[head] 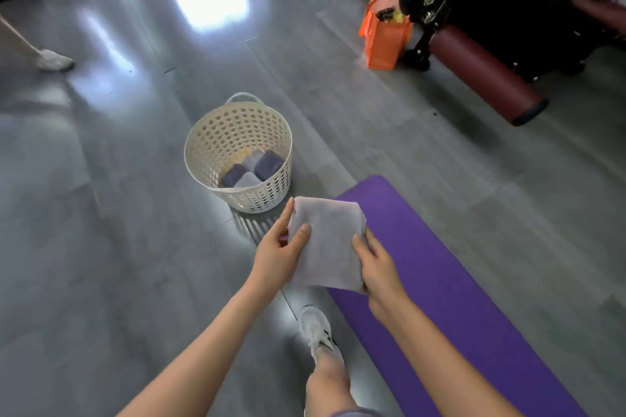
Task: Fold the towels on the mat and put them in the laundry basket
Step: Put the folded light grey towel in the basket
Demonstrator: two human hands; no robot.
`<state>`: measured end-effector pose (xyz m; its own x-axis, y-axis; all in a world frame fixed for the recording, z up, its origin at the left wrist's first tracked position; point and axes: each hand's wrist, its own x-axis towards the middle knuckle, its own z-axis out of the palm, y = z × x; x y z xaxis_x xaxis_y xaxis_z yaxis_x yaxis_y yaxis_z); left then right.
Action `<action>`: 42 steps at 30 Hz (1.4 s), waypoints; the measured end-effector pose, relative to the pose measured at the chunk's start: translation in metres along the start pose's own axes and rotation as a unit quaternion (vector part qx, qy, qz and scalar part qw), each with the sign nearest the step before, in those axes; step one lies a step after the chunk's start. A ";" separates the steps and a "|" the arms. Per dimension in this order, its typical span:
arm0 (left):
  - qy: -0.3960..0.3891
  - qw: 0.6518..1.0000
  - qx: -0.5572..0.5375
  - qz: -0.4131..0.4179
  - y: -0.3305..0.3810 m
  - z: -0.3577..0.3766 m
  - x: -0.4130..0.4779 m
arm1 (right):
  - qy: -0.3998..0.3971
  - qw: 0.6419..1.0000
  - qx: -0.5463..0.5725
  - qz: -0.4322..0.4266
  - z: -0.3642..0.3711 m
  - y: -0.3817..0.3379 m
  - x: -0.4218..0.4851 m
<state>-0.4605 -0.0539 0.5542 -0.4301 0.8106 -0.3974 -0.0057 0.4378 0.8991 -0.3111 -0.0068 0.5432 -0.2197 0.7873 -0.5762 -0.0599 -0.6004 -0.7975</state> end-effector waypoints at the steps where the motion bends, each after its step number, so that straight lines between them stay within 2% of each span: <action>1: -0.001 1.000 0.002 -0.002 0.002 -0.012 0.017 | -0.002 1.000 -0.001 0.006 0.014 -0.003 0.015; 5: -0.041 0.999 0.009 -0.020 0.017 -0.061 0.097 | -0.016 0.999 -0.008 0.039 0.071 -0.018 0.085; 10: -0.100 0.991 -0.043 -0.071 0.040 -0.120 0.201 | -0.052 0.994 -0.038 0.093 0.142 -0.043 0.179; 18: -0.112 0.981 -0.068 -0.141 0.022 -0.205 0.364 | -0.053 0.989 -0.057 0.126 0.255 -0.046 0.309; 25: -0.127 0.974 -0.057 -0.179 -0.035 -0.273 0.510 | 0.013 0.988 -0.005 0.155 0.354 0.015 0.418; 30: -0.197 0.958 0.000 -0.209 -0.083 -0.319 0.613 | 0.096 0.978 0.051 0.177 0.425 0.074 0.485; 35: -0.224 0.943 0.050 -0.241 -0.144 -0.336 0.703 | 0.154 0.964 0.087 0.199 0.468 0.130 0.548; 42: -0.183 0.961 0.116 -0.171 -0.218 -0.304 0.785 | 0.206 0.956 0.114 0.177 0.478 0.201 0.666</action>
<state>-1.0707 0.3684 0.1018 -0.0920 0.6681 -0.7384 0.1291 0.7433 0.6564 -0.9353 0.3296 0.0853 0.1335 0.4890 -0.8620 -0.2747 -0.8175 -0.5063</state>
